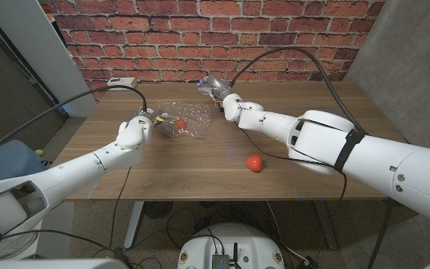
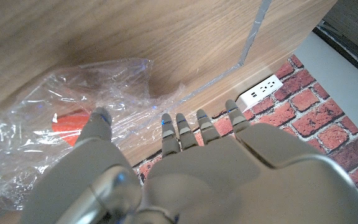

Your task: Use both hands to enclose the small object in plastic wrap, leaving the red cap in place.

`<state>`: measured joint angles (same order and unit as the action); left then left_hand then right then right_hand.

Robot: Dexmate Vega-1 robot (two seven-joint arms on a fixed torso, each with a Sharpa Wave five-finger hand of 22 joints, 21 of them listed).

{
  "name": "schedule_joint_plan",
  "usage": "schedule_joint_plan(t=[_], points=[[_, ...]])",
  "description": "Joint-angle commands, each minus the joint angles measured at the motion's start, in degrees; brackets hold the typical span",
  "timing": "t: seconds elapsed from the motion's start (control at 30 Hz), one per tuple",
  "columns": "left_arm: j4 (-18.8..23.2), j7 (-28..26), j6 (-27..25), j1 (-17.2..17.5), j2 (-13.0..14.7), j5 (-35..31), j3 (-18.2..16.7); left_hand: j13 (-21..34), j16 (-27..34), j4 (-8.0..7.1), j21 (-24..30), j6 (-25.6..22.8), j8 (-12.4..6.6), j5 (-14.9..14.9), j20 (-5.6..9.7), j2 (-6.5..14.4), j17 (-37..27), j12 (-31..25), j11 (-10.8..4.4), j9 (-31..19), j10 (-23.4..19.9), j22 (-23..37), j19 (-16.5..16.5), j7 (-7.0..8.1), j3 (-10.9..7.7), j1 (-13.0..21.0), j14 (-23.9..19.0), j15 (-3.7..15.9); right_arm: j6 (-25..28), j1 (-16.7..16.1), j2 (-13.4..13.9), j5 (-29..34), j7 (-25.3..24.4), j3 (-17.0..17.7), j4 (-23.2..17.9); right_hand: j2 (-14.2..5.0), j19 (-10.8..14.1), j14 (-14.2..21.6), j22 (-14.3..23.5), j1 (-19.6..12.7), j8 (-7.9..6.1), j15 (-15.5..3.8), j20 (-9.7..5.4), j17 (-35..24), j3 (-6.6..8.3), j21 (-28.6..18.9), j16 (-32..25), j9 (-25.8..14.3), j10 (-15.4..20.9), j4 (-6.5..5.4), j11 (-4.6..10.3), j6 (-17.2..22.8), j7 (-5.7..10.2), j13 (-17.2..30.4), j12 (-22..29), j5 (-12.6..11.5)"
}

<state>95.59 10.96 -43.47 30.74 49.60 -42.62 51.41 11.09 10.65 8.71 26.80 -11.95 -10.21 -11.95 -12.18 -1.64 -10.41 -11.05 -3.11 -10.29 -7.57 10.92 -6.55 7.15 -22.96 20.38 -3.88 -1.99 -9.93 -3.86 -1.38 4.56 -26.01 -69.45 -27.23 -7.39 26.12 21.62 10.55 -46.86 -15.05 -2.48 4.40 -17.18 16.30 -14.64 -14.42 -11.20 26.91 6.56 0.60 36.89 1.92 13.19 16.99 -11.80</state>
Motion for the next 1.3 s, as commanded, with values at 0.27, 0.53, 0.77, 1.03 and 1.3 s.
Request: schedule_joint_plan(t=[0.27, 0.53, 0.77, 1.03, 1.3], points=[[2.6, 3.2, -2.4, 1.8, 1.0, -1.4, -2.7, 0.3, -0.4, -2.16, -3.3, 11.5, 0.62, -0.5, -0.16, -0.1, -0.5, 0.6, 3.10, -0.2, 9.1, 0.6, -4.5, -1.42, 1.52, -3.7, 6.7, -3.49, 3.9, -10.8, 23.1, 7.2, 22.7, 9.7, -41.6, 0.20, -0.2, 5.1, 0.4, 0.7, -1.05, -2.58, 1.15, 0.1, 1.67, 0.2, -1.2, 0.2, 4.9, 1.16, -1.27, 6.4, -0.49, 0.2, 1.7, 0.8], [4.7, 0.6, -1.7, 3.6, 1.9, -1.3, -4.5, 0.3, -0.3, -2.29, -4.3, 14.0, -0.11, -0.6, -0.17, -0.8, -0.5, 0.4, 3.97, -0.2, 12.4, 0.8, -6.0, -0.80, 2.41, -4.8, 9.0, -4.94, 13.9, -13.5, 27.6, 11.1, 32.2, 11.7, -53.6, 3.14, -1.8, -0.4, 0.5, 3.6, 2.50, -0.80, 1.56, -0.2, 1.52, 0.9, 1.4, 0.2, -0.4, 1.40, -1.15, 1.6, -0.32, 0.2, -1.0, 1.0], [6.7, -3.0, -0.1, 6.5, 3.0, 1.2, -7.6, 0.2, -0.1, -2.32, -5.4, 13.3, -0.46, -1.0, -0.19, -0.7, -0.4, 0.0, 4.27, -0.3, 14.4, 0.8, -7.5, 4.13, 2.88, -5.2, 11.0, -6.41, 20.7, -14.2, 29.0, 14.0, 39.0, 11.7, -60.0, 4.34, -10.7, -11.5, 0.4, 4.5, 5.04, 2.94, 3.34, -0.6, 2.84, 3.6, 3.4, -0.1, -12.0, 2.20, -0.24, -6.1, 3.58, 0.0, -5.9, 0.1], [9.6, -8.4, 4.0, 11.4, 5.5, 6.9, -12.6, 0.2, 0.5, -2.44, -5.9, 13.3, -1.83, -1.2, -0.16, 0.1, -0.3, -1.0, 3.07, -0.4, 13.8, 1.0, -7.3, 2.96, 3.17, -5.6, 10.7, -4.60, 20.6, -15.1, 29.2, 14.7, 42.6, 12.0, -62.6, 4.90, -12.7, -14.9, 0.3, 5.8, 4.88, 2.60, 3.73, -0.8, 2.84, 3.4, 3.1, -0.1, -15.4, 1.39, -0.36, -14.7, 3.75, 0.0, -6.1, 0.2], [10.6, -12.0, 7.1, 14.0, 7.7, 6.3, -13.3, 0.0, 1.6, 0.21, -5.0, 0.6, -4.11, -1.8, 0.03, 1.1, 0.1, -4.2, -2.94, -0.4, 2.2, 0.7, -1.7, 3.30, 1.88, -1.0, 4.6, -1.19, 22.1, -14.7, 27.9, 20.1, 44.4, 9.4, -63.5, 5.66, -14.8, -17.0, 0.2, 6.7, 5.13, 2.69, 4.27, 0.0, 2.42, 3.5, 3.1, 0.0, -16.8, 1.59, 4.25, -18.5, 5.11, -0.1, -5.9, 0.4]])
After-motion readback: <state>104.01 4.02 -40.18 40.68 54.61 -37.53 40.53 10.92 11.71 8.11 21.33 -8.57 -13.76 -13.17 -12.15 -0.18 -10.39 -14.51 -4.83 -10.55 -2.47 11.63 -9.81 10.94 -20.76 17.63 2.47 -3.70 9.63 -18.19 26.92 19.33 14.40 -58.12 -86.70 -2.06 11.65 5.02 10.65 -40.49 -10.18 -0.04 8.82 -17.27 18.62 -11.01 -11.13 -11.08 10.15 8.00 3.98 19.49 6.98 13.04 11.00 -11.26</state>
